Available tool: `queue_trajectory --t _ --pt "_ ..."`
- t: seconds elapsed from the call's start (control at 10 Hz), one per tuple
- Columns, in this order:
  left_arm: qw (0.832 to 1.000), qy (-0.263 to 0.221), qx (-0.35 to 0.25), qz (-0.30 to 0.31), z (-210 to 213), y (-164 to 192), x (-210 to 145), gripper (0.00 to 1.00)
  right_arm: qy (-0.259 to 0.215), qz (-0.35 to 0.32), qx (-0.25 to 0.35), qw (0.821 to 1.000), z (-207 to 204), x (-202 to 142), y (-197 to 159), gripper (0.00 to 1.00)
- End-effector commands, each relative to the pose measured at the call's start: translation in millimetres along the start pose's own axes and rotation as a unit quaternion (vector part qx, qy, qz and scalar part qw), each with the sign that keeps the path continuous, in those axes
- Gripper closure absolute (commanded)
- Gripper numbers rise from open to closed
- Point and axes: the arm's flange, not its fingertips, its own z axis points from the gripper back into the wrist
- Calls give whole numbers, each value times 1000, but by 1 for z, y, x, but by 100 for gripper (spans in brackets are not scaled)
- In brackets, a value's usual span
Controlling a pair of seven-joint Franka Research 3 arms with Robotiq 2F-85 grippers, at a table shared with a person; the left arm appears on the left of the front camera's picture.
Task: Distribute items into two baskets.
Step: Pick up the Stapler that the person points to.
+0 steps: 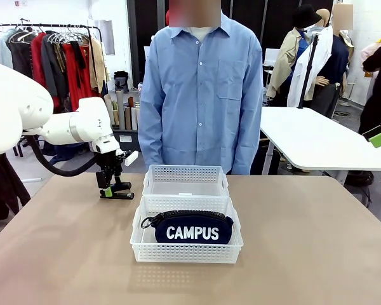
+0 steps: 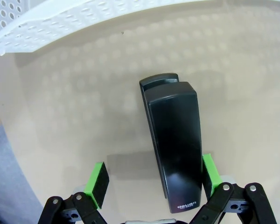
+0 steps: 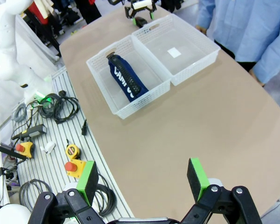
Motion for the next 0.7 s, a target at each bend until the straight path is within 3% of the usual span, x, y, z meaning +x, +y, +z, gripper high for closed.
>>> queue_trajectory --t 0.0,0.1,0.2,0.6 --pt "1000 9 9 -12 0 3 0 0 -5 1 2 1000 0 2 1 0" --pt "1000 8 8 -15 -1 3 1 0 -5 1 2 1000 0 2 1 0" --pt "1000 8 7 -17 -2 2 0 11 -5 1 2 1000 0 2 1 0" --pt "1000 5 -3 -13 -5 -1 2 86 -5 1 2 1000 0 2 1 0"
